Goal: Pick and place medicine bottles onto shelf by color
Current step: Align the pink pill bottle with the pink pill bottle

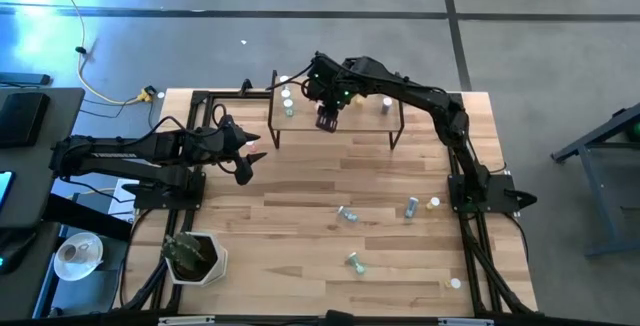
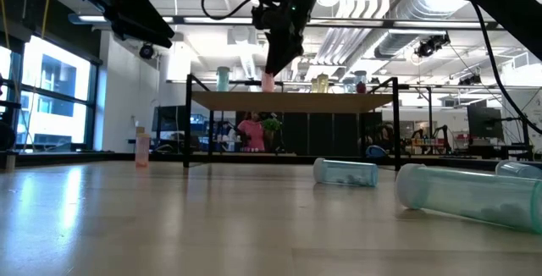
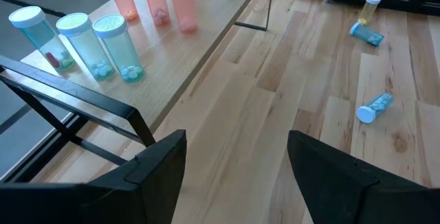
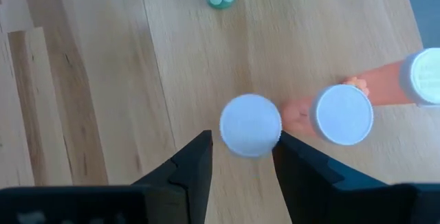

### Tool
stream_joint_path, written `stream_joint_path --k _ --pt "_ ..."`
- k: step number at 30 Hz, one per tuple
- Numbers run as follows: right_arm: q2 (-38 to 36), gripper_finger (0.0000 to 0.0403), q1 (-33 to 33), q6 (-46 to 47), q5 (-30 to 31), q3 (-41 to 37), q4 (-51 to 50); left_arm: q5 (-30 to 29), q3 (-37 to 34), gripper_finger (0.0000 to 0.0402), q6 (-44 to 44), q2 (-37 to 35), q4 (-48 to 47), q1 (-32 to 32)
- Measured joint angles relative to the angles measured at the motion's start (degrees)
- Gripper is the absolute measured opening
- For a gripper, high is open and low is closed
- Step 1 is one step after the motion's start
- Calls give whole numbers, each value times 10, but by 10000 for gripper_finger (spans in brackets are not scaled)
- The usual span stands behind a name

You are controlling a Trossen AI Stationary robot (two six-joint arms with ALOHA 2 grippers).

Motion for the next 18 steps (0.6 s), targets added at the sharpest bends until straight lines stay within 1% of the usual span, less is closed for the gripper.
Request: stream_joint_path --k 3,5,11,18 --pt "0 142 0 0 28 0 0 0 0 241 0 0 0 0" --pt "0 142 0 0 35 0 0 0 0 241 0 0 0 0" --pt "0 142 0 -3 19 0 -12 0 0 241 0 0 0 0" --pt "-1 142 0 2 19 0 -24 0 0 241 0 0 0 0"
